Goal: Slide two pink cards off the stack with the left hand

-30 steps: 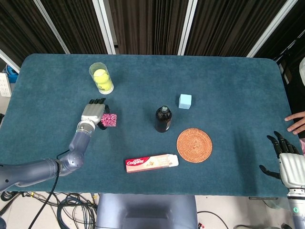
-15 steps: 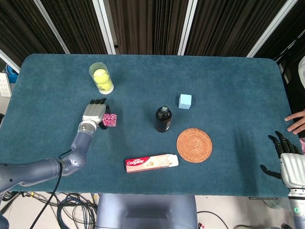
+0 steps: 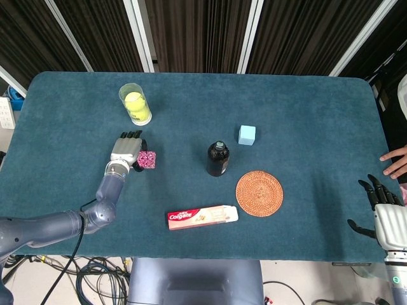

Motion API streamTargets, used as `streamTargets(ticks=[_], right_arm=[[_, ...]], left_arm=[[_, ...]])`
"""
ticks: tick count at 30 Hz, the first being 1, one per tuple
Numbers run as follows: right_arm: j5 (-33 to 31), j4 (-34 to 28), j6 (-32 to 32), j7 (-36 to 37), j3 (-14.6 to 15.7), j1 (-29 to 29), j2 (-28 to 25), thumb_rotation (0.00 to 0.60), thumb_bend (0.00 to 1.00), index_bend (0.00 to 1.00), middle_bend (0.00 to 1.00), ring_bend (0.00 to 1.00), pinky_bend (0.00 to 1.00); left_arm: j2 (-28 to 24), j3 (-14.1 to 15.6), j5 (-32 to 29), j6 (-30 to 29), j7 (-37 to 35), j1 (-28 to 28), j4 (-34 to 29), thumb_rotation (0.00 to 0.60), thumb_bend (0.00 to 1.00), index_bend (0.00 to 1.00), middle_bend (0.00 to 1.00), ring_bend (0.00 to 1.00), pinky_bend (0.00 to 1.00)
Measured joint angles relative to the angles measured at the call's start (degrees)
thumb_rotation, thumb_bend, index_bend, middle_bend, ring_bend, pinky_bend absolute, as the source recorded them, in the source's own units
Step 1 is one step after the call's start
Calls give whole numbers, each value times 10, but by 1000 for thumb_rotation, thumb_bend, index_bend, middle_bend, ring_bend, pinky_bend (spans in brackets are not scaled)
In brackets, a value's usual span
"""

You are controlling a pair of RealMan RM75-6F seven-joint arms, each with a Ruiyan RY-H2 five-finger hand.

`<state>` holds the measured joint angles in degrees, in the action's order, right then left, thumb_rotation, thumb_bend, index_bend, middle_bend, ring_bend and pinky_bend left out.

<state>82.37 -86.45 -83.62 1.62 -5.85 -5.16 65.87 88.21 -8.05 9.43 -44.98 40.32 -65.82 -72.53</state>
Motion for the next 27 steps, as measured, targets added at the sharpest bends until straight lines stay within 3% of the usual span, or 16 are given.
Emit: streamTargets(ticks=[12, 27], right_arm=[[-3, -1, 2, 0, -1, 0, -1, 600, 112, 132, 56, 126, 234], [-3, -2, 2, 5, -1, 1, -2, 600, 112, 132, 56, 126, 234]], left_arm=[[5, 0, -6, 0, 5, -3, 5, 600, 216, 443, 103, 0, 0], [2, -4, -7, -9, 11, -7, -2, 600, 350, 532, 116, 0, 0]])
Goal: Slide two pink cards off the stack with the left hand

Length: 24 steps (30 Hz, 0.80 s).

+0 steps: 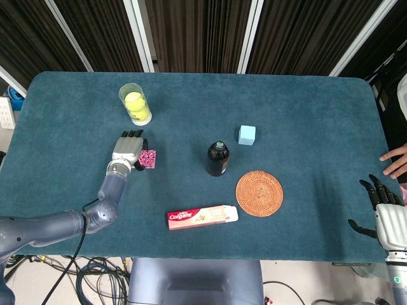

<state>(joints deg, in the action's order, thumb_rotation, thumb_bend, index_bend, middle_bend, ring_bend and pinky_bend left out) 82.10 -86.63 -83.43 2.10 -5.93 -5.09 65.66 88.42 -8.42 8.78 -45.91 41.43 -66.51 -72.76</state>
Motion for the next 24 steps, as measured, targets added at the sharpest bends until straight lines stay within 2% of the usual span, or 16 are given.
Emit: streamTargets(ticks=[24], right_arm=[[-3, -1, 2, 4, -1, 0, -2, 600, 112, 131, 56, 126, 234]], left_arm=[[-24, 4, -34, -26, 46, -19, -40, 600, 369, 563, 122, 0, 0]])
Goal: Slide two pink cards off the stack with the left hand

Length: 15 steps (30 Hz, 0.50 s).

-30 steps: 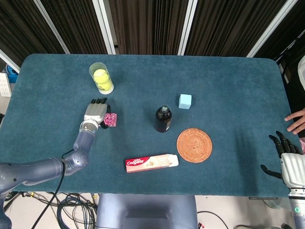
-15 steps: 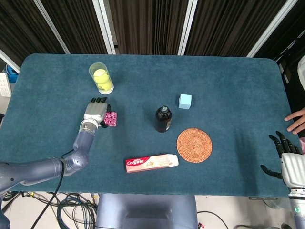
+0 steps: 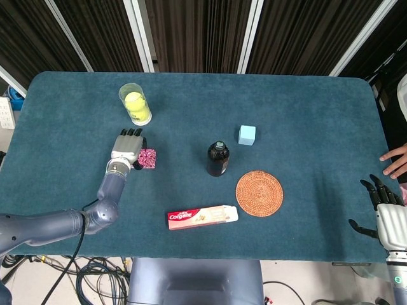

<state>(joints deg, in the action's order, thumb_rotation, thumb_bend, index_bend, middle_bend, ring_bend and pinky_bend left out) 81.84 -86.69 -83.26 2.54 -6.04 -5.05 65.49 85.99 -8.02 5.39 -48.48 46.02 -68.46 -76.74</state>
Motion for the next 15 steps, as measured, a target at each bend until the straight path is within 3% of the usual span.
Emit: streamTargets(ticks=[10, 15], right_arm=[[0, -1, -2, 5, 0, 2, -2, 600, 112, 131, 56, 126, 234], [-5, 1, -2, 14, -2, 4, -4, 600, 111, 131, 56, 126, 234]], left_arm=[[-11, -14, -17, -6, 13, -15, -14, 600, 369, 566, 123, 0, 0], [-4, -25, -48, -1, 36, -40, 14, 600, 369, 568, 124, 0, 0]])
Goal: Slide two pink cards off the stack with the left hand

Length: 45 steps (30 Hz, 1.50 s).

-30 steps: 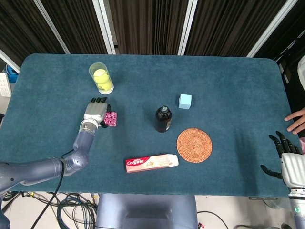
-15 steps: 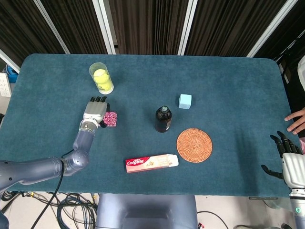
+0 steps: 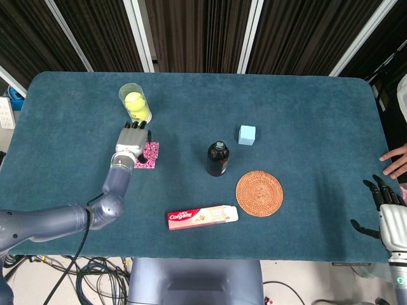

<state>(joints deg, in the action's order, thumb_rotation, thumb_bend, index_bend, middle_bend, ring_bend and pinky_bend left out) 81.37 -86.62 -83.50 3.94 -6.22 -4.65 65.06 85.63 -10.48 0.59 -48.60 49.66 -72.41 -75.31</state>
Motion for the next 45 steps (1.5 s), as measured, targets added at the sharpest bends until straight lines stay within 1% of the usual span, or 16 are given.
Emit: streamTargets(ticks=[6, 11, 14, 21, 27, 31, 36, 45], right_arm=[[-4, 5, 2, 9, -2, 1, -1, 600, 113, 131, 56, 126, 234], [-10, 9, 4, 15, -4, 1, -1, 600, 112, 132, 57, 126, 234], [-14, 12, 5, 19, -5, 2, -2, 600, 112, 132, 56, 126, 234], [-24, 16, 7, 28, -10, 5, -5, 600, 112, 132, 57, 126, 234], [-30, 22, 13, 37, -12, 5, -6, 600, 110, 131, 56, 126, 234], [-29, 24, 15, 40, -12, 4, -6, 600, 111, 131, 56, 126, 234], [-27, 23, 16, 39, -11, 4, -6, 600, 112, 132, 56, 126, 234], [-28, 24, 20, 39, -11, 2, -5, 600, 112, 132, 56, 126, 234]], left_arm=[[16, -16, -21, 14, 20, -26, 46, 600, 369, 568, 125, 0, 0], [34, -26, -24, 32, 27, -42, 85, 600, 369, 568, 125, 0, 0], [52, -29, -22, 48, 31, -52, 119, 600, 369, 568, 125, 0, 0], [125, -35, -29, 103, 46, -83, 241, 600, 370, 569, 125, 0, 0], [181, -40, -47, 138, 70, -108, 320, 600, 369, 570, 125, 0, 0], [197, -42, -70, 139, 95, -117, 337, 600, 369, 571, 125, 0, 0], [208, -51, -99, 115, 130, -124, 344, 600, 369, 570, 125, 0, 0], [218, -75, -118, 96, 169, -127, 346, 600, 369, 570, 125, 0, 0]])
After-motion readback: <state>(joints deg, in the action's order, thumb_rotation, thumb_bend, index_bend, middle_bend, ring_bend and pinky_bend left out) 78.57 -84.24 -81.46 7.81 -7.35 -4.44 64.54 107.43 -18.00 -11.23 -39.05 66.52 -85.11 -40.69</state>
